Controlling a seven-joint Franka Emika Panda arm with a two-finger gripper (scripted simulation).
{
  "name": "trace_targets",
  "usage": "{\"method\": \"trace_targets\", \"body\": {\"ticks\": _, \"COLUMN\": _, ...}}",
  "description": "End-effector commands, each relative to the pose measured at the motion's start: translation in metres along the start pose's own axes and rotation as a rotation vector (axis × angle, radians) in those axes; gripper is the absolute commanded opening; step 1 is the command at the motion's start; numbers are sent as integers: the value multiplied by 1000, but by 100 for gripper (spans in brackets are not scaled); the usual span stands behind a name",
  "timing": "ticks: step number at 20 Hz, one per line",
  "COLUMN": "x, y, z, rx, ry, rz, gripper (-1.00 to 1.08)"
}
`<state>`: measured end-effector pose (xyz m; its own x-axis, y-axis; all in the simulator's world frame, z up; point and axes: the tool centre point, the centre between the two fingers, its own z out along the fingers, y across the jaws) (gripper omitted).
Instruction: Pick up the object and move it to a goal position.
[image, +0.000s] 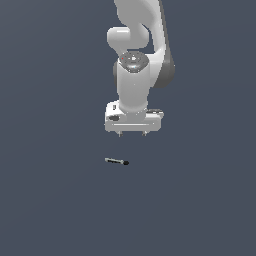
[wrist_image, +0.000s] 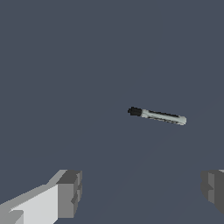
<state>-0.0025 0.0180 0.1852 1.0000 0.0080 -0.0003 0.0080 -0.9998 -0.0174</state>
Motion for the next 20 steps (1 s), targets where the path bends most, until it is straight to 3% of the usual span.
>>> {"method": "trace_targets", "body": {"ticks": 1, "x": 0, "y": 0, "z": 0, "rx": 0, "ry": 0, "rz": 0, "gripper": 100}}
{"method": "trace_targets", "body": {"ticks": 11, "x": -5, "y": -30, "z": -6, "rx": 15, "ry": -10, "rz": -19, "gripper": 100}}
{"method": "trace_targets", "body": {"ticks": 20, "x": -4, "y": -27, "z": -4, "rx": 13, "ry": -10, "rz": -43, "gripper": 100}}
